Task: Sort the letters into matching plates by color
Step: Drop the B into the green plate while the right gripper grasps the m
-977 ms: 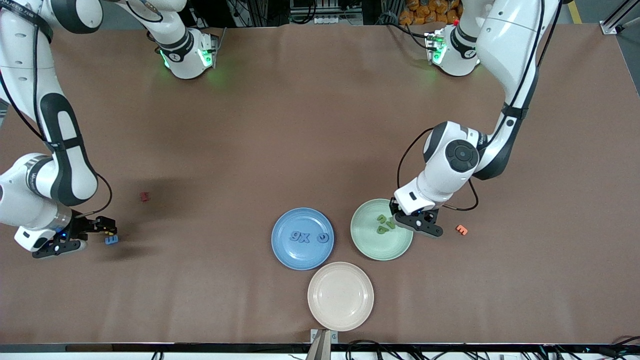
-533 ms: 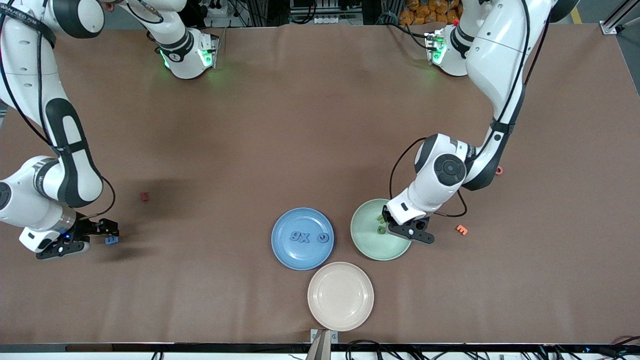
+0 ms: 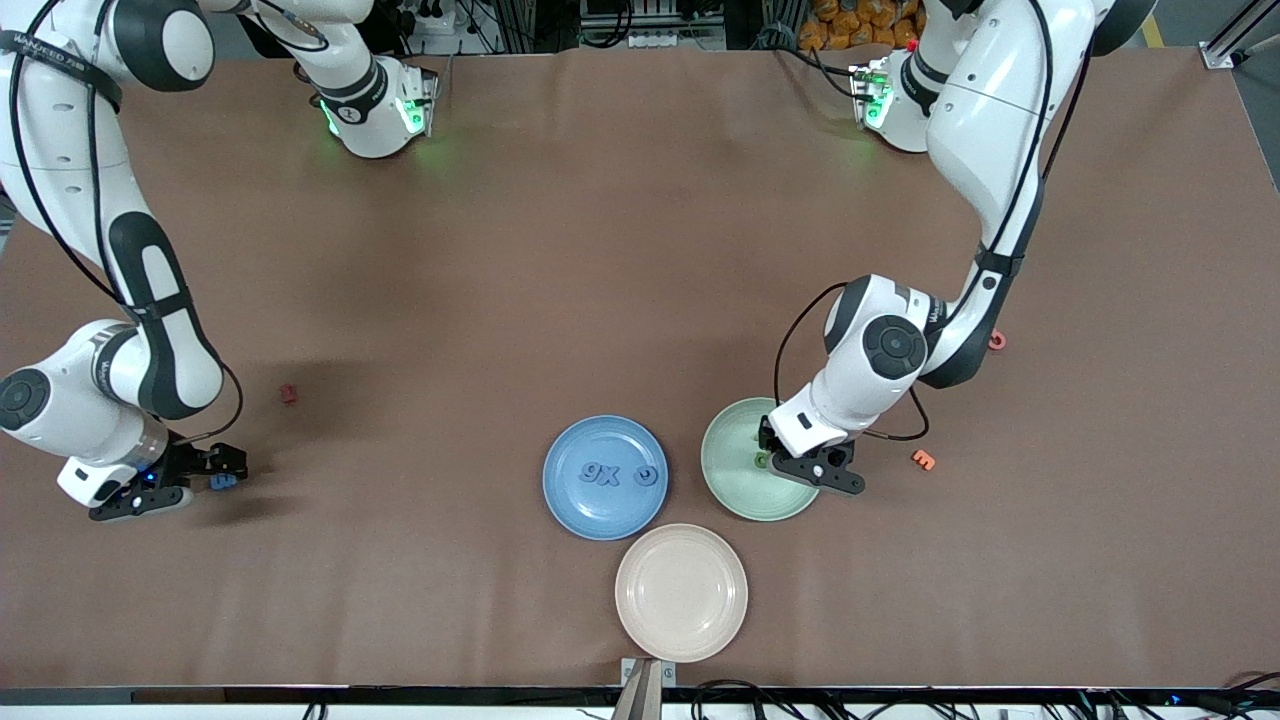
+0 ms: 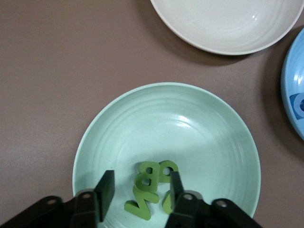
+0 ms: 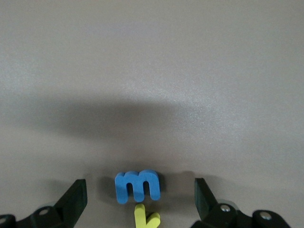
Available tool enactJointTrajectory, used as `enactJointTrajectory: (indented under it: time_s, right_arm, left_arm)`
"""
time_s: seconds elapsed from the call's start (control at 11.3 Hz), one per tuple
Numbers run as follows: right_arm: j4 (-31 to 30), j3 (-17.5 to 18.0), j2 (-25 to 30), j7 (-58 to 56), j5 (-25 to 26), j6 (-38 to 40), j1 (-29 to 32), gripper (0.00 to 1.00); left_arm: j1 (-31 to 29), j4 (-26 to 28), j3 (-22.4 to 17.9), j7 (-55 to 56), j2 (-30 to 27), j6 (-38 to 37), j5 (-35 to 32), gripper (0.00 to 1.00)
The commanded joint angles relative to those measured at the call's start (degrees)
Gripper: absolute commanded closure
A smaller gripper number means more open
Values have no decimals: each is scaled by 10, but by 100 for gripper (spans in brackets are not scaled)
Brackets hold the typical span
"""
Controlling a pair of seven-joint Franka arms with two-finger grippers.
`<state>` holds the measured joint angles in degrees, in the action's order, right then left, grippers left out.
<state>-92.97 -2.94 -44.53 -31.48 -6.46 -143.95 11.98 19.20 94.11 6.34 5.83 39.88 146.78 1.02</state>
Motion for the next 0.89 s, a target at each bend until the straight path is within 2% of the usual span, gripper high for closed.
enactJointTrajectory:
  time_s: [0.0, 0.27, 0.53, 0.8]
  right_arm:
    - [-2, 4, -2, -4, -7, -13, 0, 0]
    - [-4, 4, -8, -7, -7, -35, 1, 17]
    - [-5, 4, -9, -9, -7, -35, 1, 32]
    - [-14, 4, -7, -7, -7, -35, 3, 35]
  left_arm:
    - [-5, -13, -2, 10, -7, -10, 4, 0]
    - [-10, -8, -2, 10, -39, -24, 5, 0]
    - [-29, -13, -1, 9, -107, -142, 11, 0]
    - [-60, -14, 0, 6, -171, -239, 11, 0]
